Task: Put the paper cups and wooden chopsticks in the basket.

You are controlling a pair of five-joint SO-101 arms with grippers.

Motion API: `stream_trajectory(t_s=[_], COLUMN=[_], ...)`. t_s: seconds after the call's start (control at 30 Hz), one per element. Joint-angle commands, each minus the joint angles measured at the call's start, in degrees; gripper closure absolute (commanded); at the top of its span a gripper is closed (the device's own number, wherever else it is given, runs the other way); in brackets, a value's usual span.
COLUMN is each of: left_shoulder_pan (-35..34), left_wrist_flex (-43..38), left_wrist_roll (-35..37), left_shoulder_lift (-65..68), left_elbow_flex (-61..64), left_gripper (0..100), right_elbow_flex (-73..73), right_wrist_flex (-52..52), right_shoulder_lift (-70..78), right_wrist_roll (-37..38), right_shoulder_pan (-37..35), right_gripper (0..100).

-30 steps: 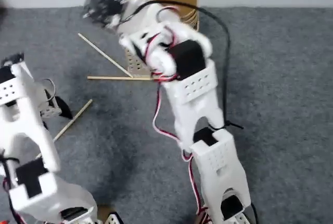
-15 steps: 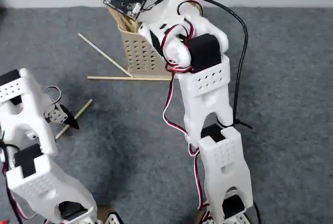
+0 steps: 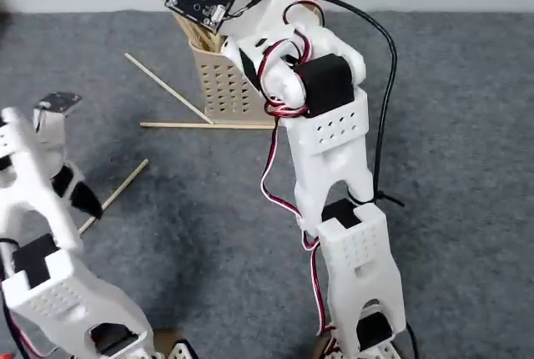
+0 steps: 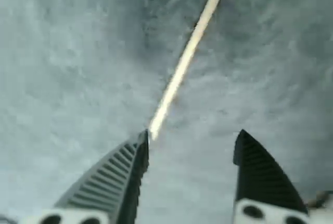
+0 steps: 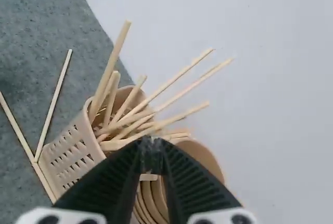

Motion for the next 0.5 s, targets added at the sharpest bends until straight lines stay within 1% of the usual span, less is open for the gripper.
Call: stream_trajectory(t_s=[0.0, 0.1, 0.23, 0.33, 0.47], left_shoulder_pan=[-0.79, -1.41, -1.49, -1.32, -1.41], left_wrist_flex=[-5.19, -9.41, -14.59, -19.08, -19.96], left_wrist_roll=[-11.43, -17.85, -23.3, -24.09, -24.09], left_shoulder_lift=[-0.53, -0.62, -1.23, -1.23, -0.79], left_elbow_flex=[1.89, 6.81, 14.02, 17.1, 18.15], left_gripper=[75, 75, 81, 85, 86], right_elbow_flex=[-2.37, -2.37, -2.37, -2.37, -2.37], right_wrist_flex=[-0.57, -0.57, -0.57, -0.57, -0.57], right_shoulder_lift=[-4.62, -4.79, -4.88, -4.88, -4.88], right_wrist_roll=[-0.26, -0.26, -0.26, -0.26, -0.26], right_shoulder_pan=[0.66, 0.66, 0.75, 0.75, 0.75], right_gripper=[99.0, 99.0, 99.0, 99.0, 99.0])
